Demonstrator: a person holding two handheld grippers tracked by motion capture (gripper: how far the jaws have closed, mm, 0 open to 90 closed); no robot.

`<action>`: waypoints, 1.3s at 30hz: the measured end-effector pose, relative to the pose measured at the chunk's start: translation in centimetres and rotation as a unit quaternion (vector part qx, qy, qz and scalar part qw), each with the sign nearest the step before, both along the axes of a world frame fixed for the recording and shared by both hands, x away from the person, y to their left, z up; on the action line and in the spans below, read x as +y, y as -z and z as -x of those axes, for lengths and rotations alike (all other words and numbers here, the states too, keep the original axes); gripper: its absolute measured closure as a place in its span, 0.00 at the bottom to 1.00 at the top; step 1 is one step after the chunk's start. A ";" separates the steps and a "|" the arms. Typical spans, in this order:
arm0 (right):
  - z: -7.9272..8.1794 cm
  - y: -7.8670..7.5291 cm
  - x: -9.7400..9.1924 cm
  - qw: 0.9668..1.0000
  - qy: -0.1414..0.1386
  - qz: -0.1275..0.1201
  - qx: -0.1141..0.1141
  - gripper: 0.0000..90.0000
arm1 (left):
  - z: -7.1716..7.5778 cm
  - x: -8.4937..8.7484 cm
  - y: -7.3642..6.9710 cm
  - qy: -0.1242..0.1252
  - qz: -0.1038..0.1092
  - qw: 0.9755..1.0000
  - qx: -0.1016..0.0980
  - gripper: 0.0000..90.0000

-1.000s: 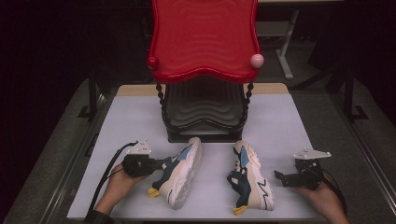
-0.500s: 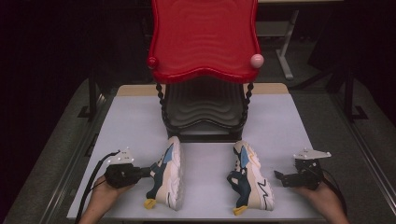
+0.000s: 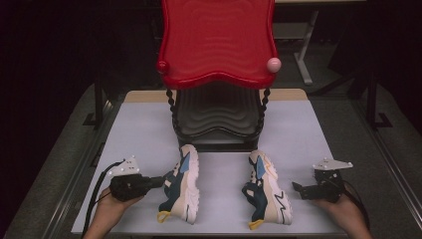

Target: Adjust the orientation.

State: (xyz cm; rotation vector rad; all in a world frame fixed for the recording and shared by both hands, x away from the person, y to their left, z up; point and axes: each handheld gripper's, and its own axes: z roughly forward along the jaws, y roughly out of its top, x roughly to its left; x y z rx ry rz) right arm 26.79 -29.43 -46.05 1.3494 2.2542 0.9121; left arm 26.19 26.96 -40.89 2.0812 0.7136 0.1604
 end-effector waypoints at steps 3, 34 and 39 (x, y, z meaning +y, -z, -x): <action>0.0 0.0 0.0 1.000 0.000 0.000 0.000 0.01 | -0.3 -0.5 -0.5 0.008 0.016 1.000 -0.003 0.97; 0.0 0.0 0.0 1.000 0.000 0.000 0.000 0.01 | 0.4 -10.7 -4.2 0.122 0.067 0.990 -0.027 0.92; 0.0 0.0 0.0 1.000 0.000 0.000 0.000 0.01 | 1.6 -12.6 -4.2 0.161 0.065 0.985 -0.023 0.80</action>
